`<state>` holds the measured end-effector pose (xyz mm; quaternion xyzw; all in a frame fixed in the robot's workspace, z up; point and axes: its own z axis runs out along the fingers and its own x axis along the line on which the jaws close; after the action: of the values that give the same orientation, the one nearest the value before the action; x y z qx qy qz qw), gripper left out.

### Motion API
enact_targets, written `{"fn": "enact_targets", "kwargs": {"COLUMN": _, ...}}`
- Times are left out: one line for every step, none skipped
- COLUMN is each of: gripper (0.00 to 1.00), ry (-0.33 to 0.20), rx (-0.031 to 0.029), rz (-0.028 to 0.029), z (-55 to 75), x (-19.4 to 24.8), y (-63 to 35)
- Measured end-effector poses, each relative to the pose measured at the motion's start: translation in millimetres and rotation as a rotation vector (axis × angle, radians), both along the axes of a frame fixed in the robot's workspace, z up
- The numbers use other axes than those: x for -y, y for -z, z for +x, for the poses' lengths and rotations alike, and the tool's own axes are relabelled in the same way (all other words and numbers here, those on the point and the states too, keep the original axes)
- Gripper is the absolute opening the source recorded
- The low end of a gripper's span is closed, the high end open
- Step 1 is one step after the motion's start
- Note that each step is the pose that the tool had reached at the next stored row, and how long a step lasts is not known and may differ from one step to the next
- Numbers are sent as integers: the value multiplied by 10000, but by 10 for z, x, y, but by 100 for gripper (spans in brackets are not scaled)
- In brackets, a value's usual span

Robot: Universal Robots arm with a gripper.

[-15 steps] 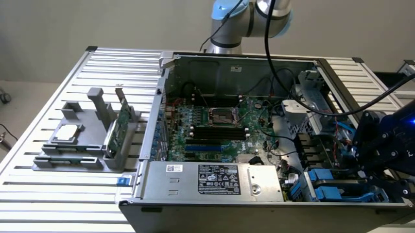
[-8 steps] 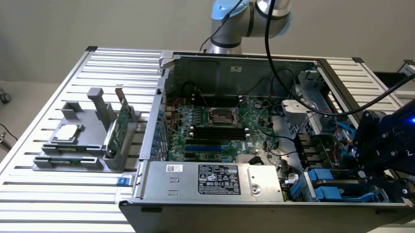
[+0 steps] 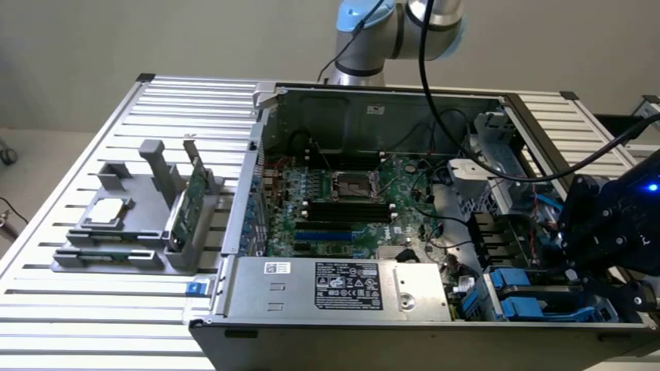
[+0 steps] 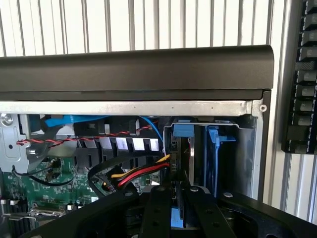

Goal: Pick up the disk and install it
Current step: 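Insert the second disk wire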

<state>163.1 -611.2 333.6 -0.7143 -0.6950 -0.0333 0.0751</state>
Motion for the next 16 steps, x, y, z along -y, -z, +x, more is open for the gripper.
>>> {"fn": "enact_targets", "kwargs": {"gripper": 17, "ry": 7, "rx": 0, "rz": -9, "z": 0, "x": 0, "y": 0}}
{"fn": "enact_targets", "kwargs": {"gripper": 17, "ry": 13, "rx": 0, "rz": -20, "z": -1, "x": 0, "y": 0}}
{"fn": "enact_targets", "kwargs": {"gripper": 17, "ry": 20, "rx": 0, "rz": -34, "z": -1, "x": 0, "y": -2}}
{"fn": "enact_targets", "kwargs": {"gripper": 17, "ry": 24, "rx": 0, "rz": -49, "z": -1, "x": 0, "y": -5}}
{"fn": "enact_targets", "kwargs": {"gripper": 17, "ry": 27, "rx": 0, "rz": -65, "z": -1, "x": -2, "y": -7}}
{"fn": "enact_targets", "kwargs": {"gripper": 17, "ry": 29, "rx": 1, "rz": -82, "z": -1, "x": -4, "y": -8}}
{"fn": "enact_targets", "kwargs": {"gripper": 17, "ry": 29, "rx": 0, "rz": -101, "z": -1, "x": -8, "y": -8}}
{"fn": "enact_targets", "kwargs": {"gripper": 17, "ry": 30, "rx": 0, "rz": -117, "z": -2, "x": -14, "y": -8}}
{"fn": "enact_targets", "kwargs": {"gripper": 17, "ry": 30, "rx": 0, "rz": -131, "z": -2, "x": -20, "y": -8}}
{"fn": "enact_targets", "kwargs": {"gripper": 17, "ry": 29, "rx": 1, "rz": -147, "z": -1, "x": -26, "y": -8}}
{"fn": "enact_targets", "kwargs": {"gripper": 17, "ry": 29, "rx": 2, "rz": -159, "z": -1, "x": -31, "y": -8}}
{"fn": "enact_targets", "kwargs": {"gripper": 17, "ry": 29, "rx": 4, "rz": -177, "z": -1, "x": -35, "y": -8}}
{"fn": "enact_targets", "kwargs": {"gripper": 17, "ry": 29, "rx": 5, "rz": -196, "z": -1, "x": -37, "y": -8}}
{"fn": "enact_targets", "kwargs": {"gripper": 17, "ry": 29, "rx": 6, "rz": -214, "z": -1, "x": -39, "y": -8}}
{"fn": "enact_targets", "kwargs": {"gripper": 17, "ry": 29, "rx": 5, "rz": -240, "z": -1, "x": -41, "y": -8}}
{"fn": "enact_targets", "kwargs": {"gripper": 17, "ry": 29, "rx": 5, "rz": -268, "z": -1, "x": -43, "y": -8}}
